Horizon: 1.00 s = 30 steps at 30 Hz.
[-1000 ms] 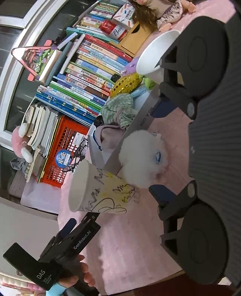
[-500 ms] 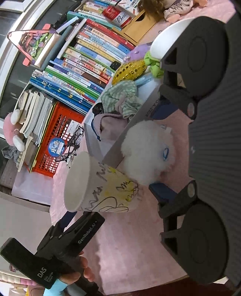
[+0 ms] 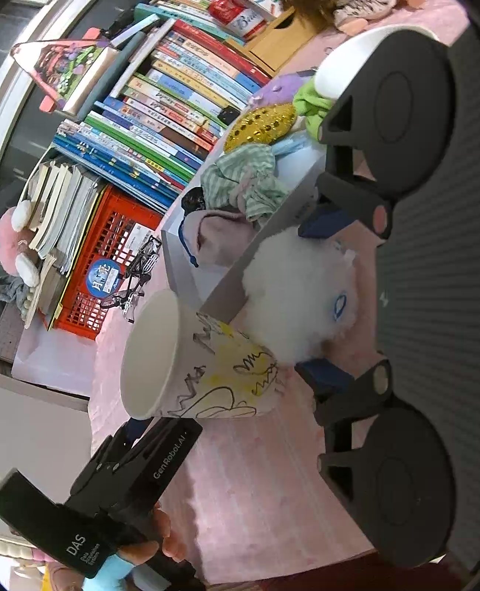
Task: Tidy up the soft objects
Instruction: 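Grasp the white fluffy ball with the right tool and lift it, then grasp the white foam block with the left tool while the right tool carries the fluffy ball over the tray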
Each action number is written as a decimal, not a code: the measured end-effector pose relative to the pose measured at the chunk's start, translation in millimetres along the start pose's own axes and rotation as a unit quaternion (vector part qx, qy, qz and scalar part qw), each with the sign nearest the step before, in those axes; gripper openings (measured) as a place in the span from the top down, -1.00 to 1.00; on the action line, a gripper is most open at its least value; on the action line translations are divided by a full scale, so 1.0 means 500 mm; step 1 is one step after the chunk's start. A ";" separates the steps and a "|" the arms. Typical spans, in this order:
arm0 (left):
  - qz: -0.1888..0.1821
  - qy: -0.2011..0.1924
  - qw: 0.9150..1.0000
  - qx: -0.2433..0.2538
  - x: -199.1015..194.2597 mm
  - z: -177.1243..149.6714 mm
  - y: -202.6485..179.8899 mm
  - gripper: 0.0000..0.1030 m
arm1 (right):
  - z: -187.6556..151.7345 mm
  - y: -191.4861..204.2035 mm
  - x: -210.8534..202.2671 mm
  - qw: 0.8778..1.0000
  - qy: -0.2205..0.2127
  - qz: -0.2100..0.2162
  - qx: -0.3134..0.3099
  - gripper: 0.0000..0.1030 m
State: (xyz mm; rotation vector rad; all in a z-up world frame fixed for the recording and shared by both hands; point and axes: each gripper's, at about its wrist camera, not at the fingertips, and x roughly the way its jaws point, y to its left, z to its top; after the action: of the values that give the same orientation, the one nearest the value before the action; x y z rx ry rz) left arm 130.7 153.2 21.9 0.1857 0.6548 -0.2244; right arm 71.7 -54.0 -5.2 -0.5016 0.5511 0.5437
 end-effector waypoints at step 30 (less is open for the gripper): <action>0.073 -0.031 0.996 -0.035 -0.085 -0.003 -0.020 -0.14 | 0.001 0.008 0.007 0.995 -0.033 -0.068 0.068 -0.74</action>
State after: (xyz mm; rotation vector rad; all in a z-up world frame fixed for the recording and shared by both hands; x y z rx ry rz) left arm 94.4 150.3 46.0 0.1577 0.5830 -0.0667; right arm 72.0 -49.9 -8.1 -0.3866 0.4835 0.3892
